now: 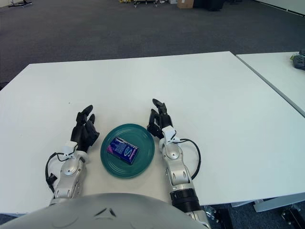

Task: Put the gum into the plate.

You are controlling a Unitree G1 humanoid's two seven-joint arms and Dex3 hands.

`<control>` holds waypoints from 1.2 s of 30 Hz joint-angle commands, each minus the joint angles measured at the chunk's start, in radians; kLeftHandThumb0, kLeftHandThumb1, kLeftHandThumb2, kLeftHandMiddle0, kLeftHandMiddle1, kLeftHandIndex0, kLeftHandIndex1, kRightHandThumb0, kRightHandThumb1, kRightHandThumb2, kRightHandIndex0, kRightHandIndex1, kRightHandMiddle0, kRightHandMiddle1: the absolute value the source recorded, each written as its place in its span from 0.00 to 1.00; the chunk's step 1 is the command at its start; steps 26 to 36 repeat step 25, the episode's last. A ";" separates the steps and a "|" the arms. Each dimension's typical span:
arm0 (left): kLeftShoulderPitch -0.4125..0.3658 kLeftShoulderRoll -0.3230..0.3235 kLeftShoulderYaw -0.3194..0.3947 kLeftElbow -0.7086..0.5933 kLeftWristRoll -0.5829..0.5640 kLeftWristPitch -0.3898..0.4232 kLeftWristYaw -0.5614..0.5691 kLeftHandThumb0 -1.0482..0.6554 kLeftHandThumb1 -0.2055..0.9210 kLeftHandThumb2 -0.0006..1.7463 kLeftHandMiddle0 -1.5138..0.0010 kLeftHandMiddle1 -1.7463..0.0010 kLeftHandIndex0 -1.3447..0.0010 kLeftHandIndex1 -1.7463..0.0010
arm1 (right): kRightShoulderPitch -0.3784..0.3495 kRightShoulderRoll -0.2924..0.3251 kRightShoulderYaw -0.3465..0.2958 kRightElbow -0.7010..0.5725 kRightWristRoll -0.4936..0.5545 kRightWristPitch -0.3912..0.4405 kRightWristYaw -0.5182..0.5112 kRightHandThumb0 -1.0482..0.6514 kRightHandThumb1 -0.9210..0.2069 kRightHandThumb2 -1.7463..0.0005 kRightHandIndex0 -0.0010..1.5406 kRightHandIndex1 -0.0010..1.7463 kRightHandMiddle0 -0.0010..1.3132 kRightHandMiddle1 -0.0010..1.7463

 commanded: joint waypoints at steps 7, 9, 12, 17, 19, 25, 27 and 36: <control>0.038 -0.004 -0.017 0.080 -0.023 -0.034 -0.038 0.03 1.00 0.58 0.74 0.98 0.95 0.49 | 0.030 -0.010 -0.026 0.068 0.019 0.047 0.008 0.15 0.00 0.40 0.17 0.00 0.00 0.26; 0.043 -0.022 -0.019 0.085 -0.030 -0.058 -0.030 0.03 1.00 0.59 0.75 0.98 0.96 0.49 | 0.042 -0.023 -0.017 0.044 0.023 0.024 0.035 0.16 0.00 0.40 0.16 0.00 0.00 0.27; 0.045 -0.044 -0.017 0.095 -0.041 -0.087 -0.018 0.03 1.00 0.59 0.78 0.99 0.99 0.51 | 0.050 -0.025 -0.007 0.047 0.029 -0.001 0.057 0.18 0.00 0.40 0.14 0.00 0.00 0.27; 0.044 -0.054 -0.013 0.115 -0.044 -0.114 0.000 0.03 1.00 0.59 0.82 0.99 1.00 0.57 | 0.051 -0.016 -0.016 0.059 0.077 -0.017 0.096 0.20 0.00 0.40 0.12 0.00 0.00 0.27; 0.043 -0.052 -0.011 0.125 -0.040 -0.127 0.010 0.02 1.00 0.60 0.85 1.00 1.00 0.63 | 0.056 -0.014 -0.020 0.059 0.095 -0.027 0.109 0.21 0.00 0.39 0.10 0.00 0.00 0.26; 0.043 -0.043 -0.016 0.138 -0.017 -0.151 0.037 0.00 1.00 0.62 0.93 0.99 1.00 0.77 | 0.064 -0.027 -0.025 0.067 0.103 -0.072 0.126 0.19 0.00 0.39 0.07 0.00 0.00 0.23; 0.043 -0.043 -0.016 0.138 -0.017 -0.151 0.037 0.00 1.00 0.62 0.93 0.99 1.00 0.77 | 0.064 -0.027 -0.025 0.067 0.103 -0.072 0.126 0.19 0.00 0.39 0.07 0.00 0.00 0.23; 0.043 -0.043 -0.016 0.138 -0.017 -0.151 0.037 0.00 1.00 0.62 0.93 0.99 1.00 0.77 | 0.064 -0.027 -0.025 0.067 0.103 -0.072 0.126 0.19 0.00 0.39 0.07 0.00 0.00 0.23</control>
